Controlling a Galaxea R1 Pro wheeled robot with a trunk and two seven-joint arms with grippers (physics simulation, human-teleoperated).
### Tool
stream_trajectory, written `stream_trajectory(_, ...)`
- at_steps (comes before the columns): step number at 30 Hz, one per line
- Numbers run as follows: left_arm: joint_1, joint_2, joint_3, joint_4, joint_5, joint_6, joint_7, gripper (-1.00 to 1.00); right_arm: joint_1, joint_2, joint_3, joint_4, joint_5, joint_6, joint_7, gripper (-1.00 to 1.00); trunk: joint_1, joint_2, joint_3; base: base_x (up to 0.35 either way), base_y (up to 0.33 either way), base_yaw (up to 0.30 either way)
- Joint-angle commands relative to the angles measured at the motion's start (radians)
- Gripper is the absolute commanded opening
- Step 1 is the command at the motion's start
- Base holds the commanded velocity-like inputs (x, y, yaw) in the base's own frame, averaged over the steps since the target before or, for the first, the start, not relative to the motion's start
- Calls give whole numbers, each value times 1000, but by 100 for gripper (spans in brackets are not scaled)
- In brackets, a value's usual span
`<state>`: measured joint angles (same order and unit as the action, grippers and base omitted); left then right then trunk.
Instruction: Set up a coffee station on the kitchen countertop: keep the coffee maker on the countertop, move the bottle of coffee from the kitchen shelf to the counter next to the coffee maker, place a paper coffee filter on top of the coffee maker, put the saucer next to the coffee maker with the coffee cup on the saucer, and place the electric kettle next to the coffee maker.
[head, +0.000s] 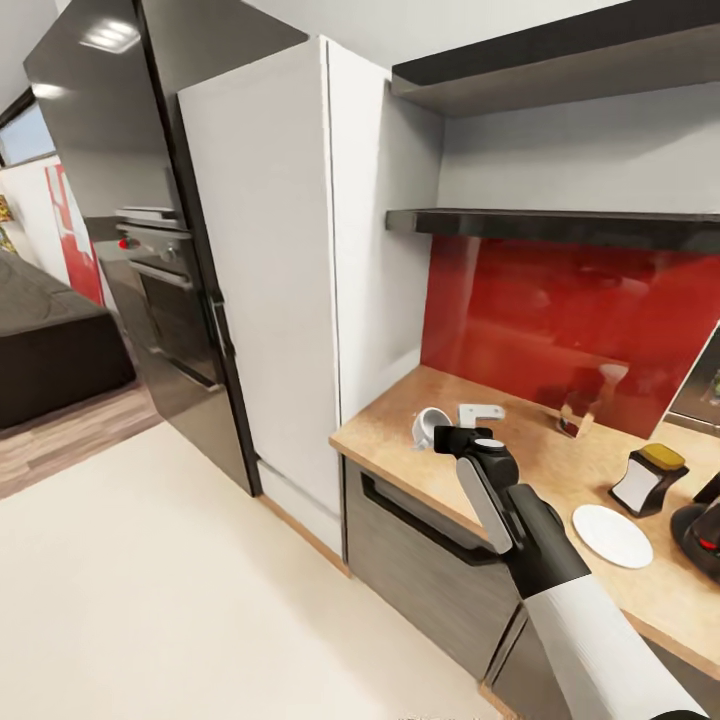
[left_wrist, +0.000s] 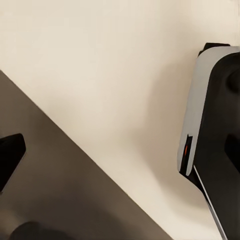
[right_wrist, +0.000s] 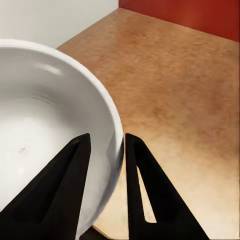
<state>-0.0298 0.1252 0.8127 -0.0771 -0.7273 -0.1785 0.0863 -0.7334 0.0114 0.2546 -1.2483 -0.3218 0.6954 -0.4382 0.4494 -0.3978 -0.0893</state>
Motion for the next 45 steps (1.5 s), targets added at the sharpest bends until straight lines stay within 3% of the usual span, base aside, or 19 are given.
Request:
stream_trajectory(1,-1,0,6,2,-11,-5,5,100,-1,0,2,0,-11,1,-8,-100,1,-2,-2,0,0,-300)
stream_trajectory(20,-1,1,6,2,-9,-5,6,100,-1,1,2,0,-11,1,-8,-100,1,-2,-2,0,19,-300)
stream_trajectory(45,-1,0,8,2,-9,-6,6,100,-1,2,2,1,-11,1,-8,-100,1,-2,-2,0,293,-300)
